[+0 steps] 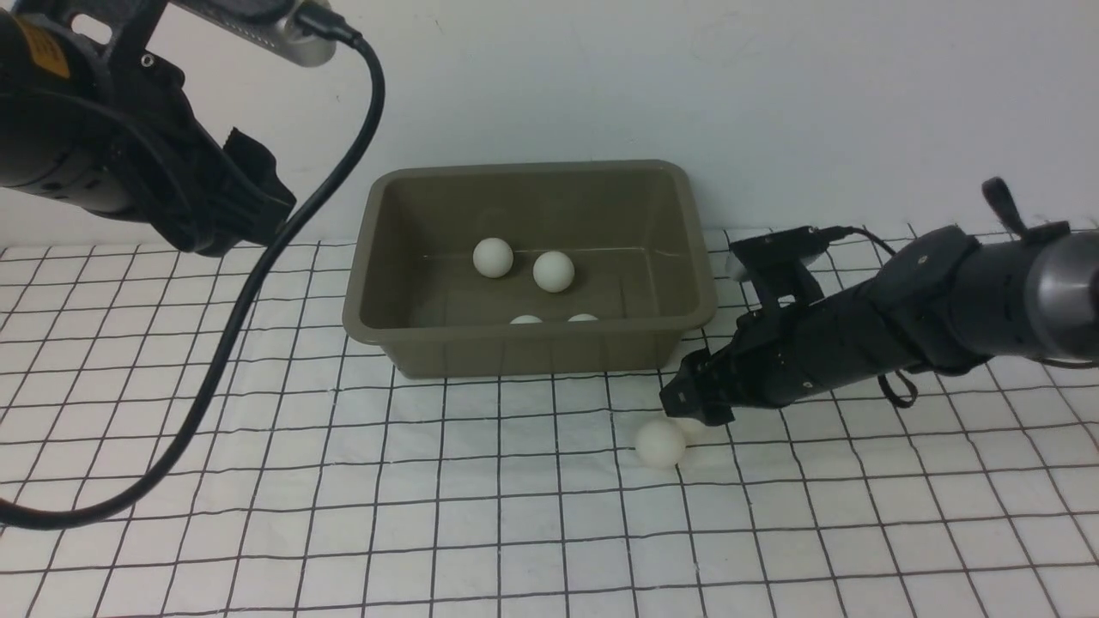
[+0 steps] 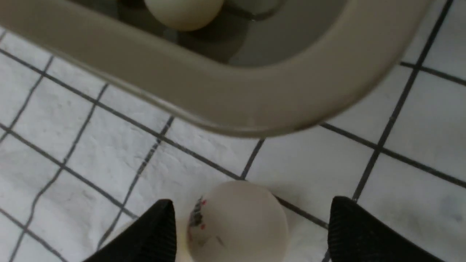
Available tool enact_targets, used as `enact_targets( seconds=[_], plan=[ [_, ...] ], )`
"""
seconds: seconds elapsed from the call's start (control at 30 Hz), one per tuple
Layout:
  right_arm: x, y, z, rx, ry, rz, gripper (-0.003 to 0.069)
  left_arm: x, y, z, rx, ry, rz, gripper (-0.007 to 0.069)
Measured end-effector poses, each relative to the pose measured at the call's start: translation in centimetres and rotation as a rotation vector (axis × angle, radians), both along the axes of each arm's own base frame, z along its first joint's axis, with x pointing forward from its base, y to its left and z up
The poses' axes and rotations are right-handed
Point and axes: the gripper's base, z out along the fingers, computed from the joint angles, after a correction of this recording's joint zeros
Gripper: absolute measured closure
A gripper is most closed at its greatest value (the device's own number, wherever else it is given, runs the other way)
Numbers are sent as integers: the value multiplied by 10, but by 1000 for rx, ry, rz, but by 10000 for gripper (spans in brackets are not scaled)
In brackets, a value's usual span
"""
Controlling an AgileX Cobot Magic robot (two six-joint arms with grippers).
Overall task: Put the table tennis balls into the box on the white checkered tablecloth.
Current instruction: 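Reach for and grasp a ping pong ball on the table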
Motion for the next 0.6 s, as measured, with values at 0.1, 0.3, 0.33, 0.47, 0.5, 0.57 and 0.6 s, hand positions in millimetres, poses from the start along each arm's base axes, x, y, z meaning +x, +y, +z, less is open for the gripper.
enact_targets(
  seconds=[0.1,0.3,0.33,0.47,0.5,0.57,0.6],
  plan=[
    [1,0,-9,-5,15,0,155,0,0,0,0,0,0,174],
    [2,1,-10,14,14,-20,266,0,0,0,0,0,0,174],
    [3,1,-10,15,14,-21,310,0,0,0,0,0,0,174],
    [3,1,-9,13,10,-19,305,0,0,0,0,-1,0,174],
    [3,1,-8,12,6,-18,305,0,0,0,0,-1,0,174],
    [2,0,-2,2,-16,-7,305,0,0,0,0,-1,0,174],
    [2,-2,4,-5,-35,-8,305,0,0,0,0,-1,0,174]
  ],
)
